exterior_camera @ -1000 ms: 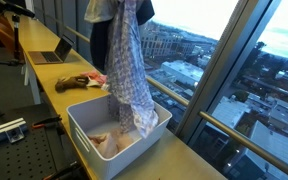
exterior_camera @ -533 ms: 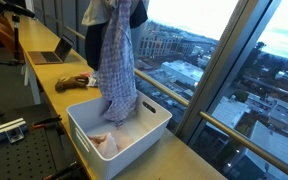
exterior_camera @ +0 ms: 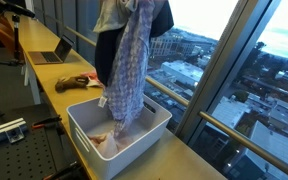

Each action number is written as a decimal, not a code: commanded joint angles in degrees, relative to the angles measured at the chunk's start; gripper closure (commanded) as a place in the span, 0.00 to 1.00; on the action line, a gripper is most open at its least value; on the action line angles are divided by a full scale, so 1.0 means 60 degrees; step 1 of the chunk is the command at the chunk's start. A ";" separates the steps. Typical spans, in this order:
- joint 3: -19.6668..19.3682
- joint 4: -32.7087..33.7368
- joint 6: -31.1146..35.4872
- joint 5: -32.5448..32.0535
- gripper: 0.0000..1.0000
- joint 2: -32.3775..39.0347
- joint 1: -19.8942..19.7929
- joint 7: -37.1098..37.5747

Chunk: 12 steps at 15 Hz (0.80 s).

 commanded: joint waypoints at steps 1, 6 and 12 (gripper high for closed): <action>-0.0277 -0.0807 0.0348 0.0116 1.00 -0.0494 -0.0313 -0.0284; -0.0291 -0.1745 0.0927 0.0207 1.00 -0.0389 -0.0370 -0.0182; -0.0478 -0.2847 0.1905 0.0423 0.75 -0.0326 -0.0535 -0.0330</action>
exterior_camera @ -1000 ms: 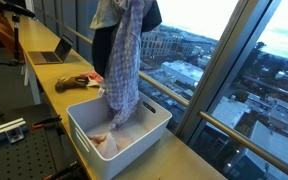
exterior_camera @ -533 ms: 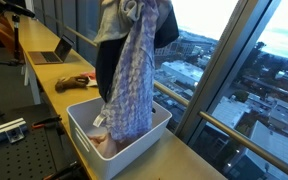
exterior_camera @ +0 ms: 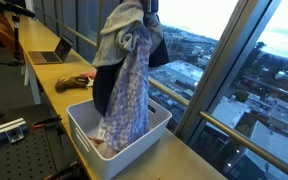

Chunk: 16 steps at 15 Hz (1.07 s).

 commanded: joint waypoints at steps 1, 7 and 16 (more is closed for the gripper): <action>-0.0122 -0.0544 0.0606 0.0326 0.73 -0.0122 -0.0132 -0.0184; -0.0019 -0.0779 0.0767 0.0298 0.31 -0.0314 -0.0051 -0.0164; 0.0992 -0.1111 0.1895 0.0589 0.00 0.0541 0.0872 0.0283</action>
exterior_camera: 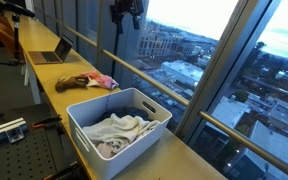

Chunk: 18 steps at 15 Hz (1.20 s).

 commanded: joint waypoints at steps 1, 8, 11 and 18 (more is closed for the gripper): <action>0.0408 -0.0150 0.0899 0.0185 0.00 0.0858 0.0463 0.0105; 0.0858 0.0233 0.1501 0.0439 0.00 0.3625 0.1646 0.0068; 0.0842 0.0419 0.1360 0.0621 0.00 0.4491 0.2009 -0.0289; 0.0637 0.0414 0.0964 0.0365 0.00 0.5534 0.2416 -0.1071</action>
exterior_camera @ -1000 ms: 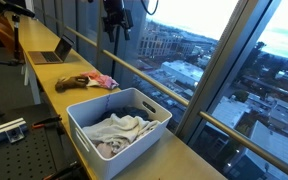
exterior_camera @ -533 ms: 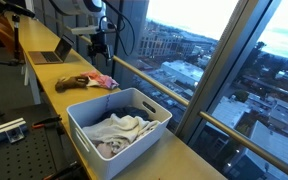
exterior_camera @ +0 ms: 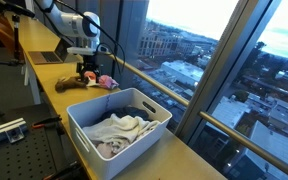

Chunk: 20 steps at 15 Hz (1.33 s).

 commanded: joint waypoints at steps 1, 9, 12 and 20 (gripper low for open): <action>-0.0241 0.0117 -0.0460 -0.0094 0.00 0.0335 0.0165 -0.0489; -0.0731 -0.0682 -0.0493 -0.0849 0.00 0.0596 -0.0017 -0.0903; -0.0946 -0.0995 -0.0417 -0.1291 0.00 0.0676 -0.0104 -0.1061; -0.1106 -0.1277 0.0057 -0.1863 0.00 0.1241 -0.0340 -0.1358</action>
